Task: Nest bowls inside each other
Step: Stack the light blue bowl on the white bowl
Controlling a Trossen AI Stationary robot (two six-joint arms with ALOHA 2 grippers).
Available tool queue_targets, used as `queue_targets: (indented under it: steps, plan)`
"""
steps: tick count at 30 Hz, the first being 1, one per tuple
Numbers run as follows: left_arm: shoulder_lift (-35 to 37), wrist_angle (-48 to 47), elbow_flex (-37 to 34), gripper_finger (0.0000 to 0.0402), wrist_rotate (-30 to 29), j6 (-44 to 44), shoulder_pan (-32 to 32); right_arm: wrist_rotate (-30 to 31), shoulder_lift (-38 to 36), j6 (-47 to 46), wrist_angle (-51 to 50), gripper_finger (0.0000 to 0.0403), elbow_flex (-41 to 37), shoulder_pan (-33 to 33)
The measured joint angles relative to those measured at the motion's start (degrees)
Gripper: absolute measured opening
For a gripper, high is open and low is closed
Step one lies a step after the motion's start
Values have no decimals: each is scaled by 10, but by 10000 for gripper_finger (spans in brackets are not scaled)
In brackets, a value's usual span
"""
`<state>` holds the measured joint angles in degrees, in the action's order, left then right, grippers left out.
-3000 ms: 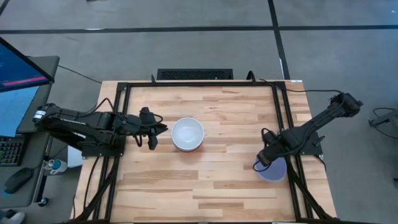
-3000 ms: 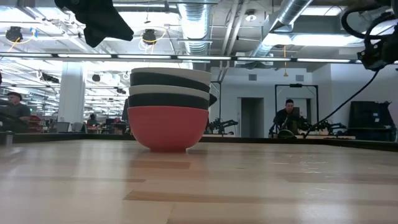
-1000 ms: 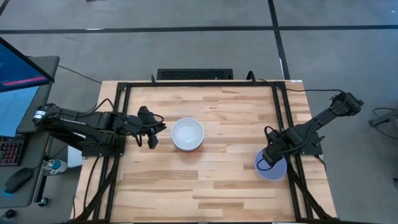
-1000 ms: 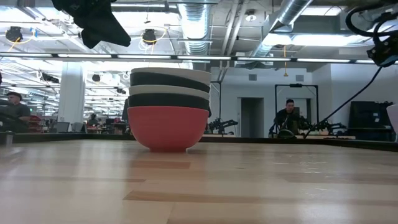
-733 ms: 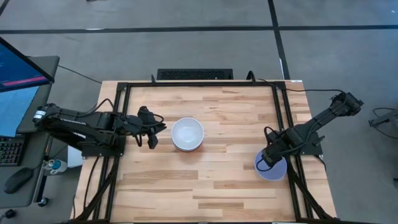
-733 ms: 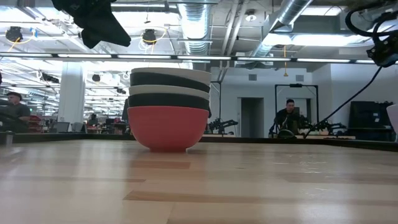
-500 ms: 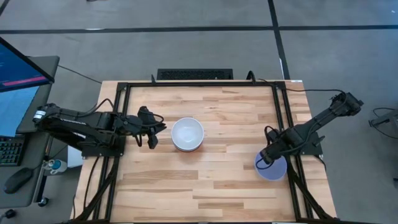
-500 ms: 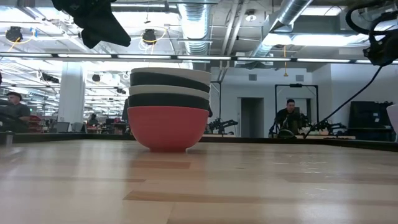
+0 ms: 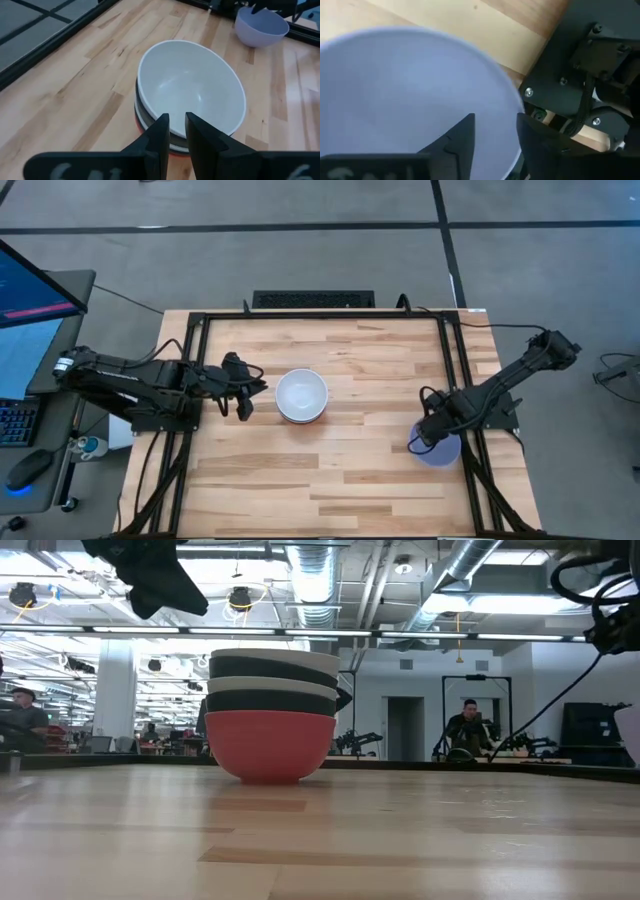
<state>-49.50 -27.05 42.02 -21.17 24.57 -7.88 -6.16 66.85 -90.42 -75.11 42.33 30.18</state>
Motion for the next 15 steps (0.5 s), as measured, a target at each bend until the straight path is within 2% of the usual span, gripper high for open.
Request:
queue_targets:
  steps: [7, 15]
  plan:
    - [0, -7, 0, 53, 0, 1, 0, -18, -5, 1, -19, 201, 6, 2]
    - [0, -7, 0, 53, 0, 1, 0, -46, -5, -6, -34, 196, 5, 2]
